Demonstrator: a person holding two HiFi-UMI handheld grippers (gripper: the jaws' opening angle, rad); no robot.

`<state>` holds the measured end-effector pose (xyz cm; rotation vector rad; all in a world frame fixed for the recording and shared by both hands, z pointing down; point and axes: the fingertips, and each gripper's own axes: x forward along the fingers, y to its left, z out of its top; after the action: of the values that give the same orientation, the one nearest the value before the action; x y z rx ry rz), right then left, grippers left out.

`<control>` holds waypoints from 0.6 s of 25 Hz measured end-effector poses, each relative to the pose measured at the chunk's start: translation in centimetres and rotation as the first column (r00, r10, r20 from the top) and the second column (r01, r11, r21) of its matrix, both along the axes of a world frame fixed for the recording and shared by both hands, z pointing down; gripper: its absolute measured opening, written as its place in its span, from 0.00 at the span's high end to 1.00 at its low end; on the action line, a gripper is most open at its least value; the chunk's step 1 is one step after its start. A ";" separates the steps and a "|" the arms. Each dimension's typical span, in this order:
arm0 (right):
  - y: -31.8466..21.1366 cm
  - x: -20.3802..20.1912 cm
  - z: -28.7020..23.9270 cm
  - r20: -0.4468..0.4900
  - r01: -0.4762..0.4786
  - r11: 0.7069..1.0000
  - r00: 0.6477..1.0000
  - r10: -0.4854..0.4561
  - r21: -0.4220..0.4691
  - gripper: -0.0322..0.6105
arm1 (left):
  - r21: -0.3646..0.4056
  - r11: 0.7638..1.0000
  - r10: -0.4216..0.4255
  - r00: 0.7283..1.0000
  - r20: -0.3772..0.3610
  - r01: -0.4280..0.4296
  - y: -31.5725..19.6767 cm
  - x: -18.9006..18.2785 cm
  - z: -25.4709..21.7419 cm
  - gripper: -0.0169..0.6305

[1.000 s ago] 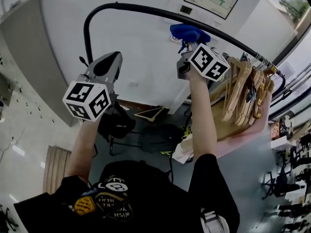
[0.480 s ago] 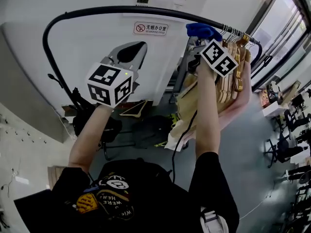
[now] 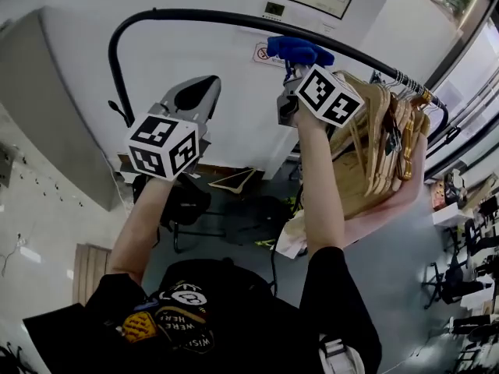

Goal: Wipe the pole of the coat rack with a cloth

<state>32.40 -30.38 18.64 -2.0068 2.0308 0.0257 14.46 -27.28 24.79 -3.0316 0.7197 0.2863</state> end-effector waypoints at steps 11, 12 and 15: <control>-10.5 -20.8 0.2 -0.039 0.331 0.943 0.943 -0.332 -0.018 0.86 | -0.016 0.957 -0.290 0.957 -0.018 0.290 -2.6 -15.0 0.7 0.97; -10.9 -21.9 0.1 -0.046 0.336 0.942 0.941 -0.336 -0.019 0.86 | -0.018 0.953 -0.304 0.952 -0.020 0.304 -2.6 -16.0 0.7 0.97; -11.5 -24.4 -0.1 -0.051 0.352 0.936 0.935 -0.352 -0.012 0.86 | -0.027 0.939 -0.343 0.939 -0.029 0.342 -2.6 -18.7 0.6 0.97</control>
<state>7.97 -41.91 18.50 -1.6285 2.3941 0.0015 -4.26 -29.87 25.37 -2.8517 1.2382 0.3203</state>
